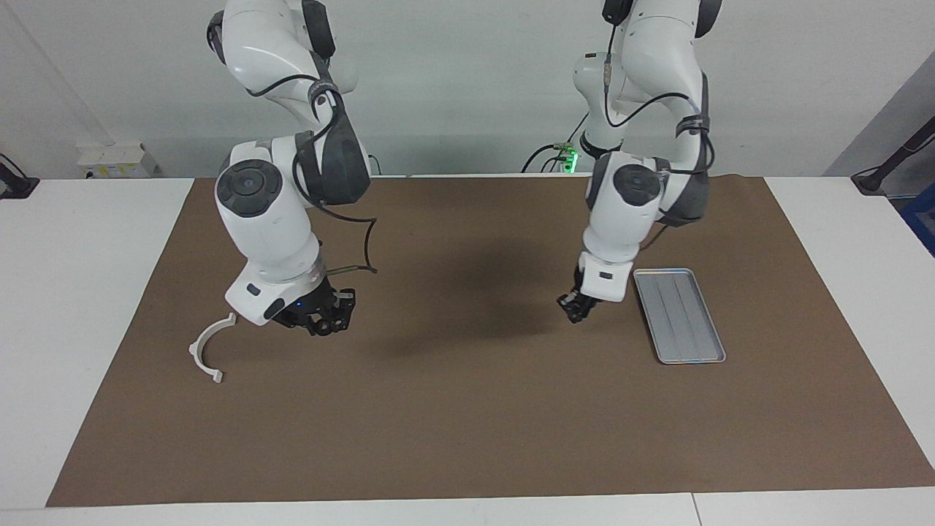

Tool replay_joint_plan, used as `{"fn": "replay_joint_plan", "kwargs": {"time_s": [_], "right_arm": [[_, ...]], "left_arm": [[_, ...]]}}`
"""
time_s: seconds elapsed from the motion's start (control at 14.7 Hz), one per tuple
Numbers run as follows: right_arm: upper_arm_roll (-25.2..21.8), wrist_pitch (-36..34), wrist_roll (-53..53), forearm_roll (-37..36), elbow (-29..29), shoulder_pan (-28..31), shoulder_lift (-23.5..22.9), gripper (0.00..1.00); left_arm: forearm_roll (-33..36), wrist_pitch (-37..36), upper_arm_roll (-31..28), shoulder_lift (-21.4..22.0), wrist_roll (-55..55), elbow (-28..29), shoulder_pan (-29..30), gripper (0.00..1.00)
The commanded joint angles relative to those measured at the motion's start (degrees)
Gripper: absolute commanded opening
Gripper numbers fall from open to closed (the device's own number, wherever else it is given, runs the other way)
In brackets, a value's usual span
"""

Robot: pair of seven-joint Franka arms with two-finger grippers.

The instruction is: Place bearing gear from tray to pile

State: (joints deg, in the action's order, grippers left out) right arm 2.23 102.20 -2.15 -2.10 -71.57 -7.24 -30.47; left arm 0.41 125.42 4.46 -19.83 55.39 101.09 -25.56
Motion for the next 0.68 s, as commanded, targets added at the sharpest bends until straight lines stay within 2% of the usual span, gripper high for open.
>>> {"fn": "replay_joint_plan", "kwargs": {"time_s": [0.0,0.07,0.34,0.61], "right_arm": [[0.8,6.9,2.7,-0.9,-7.0,1.9,1.0,0.00],[0.8,9.2,2.8,-0.9,-8.9,2.5,1.0,0.00],[0.8,20.4,5.9,-0.9,-16.4,4.9,0.0,0.00],[0.8,24.1,6.5,-0.8,-16.8,5.8,-2.8,0.00]], "left_arm": [[0.2,1.0,-1.4,-7.6,5.8,-6.3,-4.9,0.02],[0.4,0.8,-1.4,-9.2,6.7,-8.3,-5.6,0.02],[1.8,1.0,-1.4,-11.8,7.2,-8.1,-6.3,0.02],[2.6,1.0,-1.6,-11.8,7.3,-7.8,-6.2,0.02]]}}
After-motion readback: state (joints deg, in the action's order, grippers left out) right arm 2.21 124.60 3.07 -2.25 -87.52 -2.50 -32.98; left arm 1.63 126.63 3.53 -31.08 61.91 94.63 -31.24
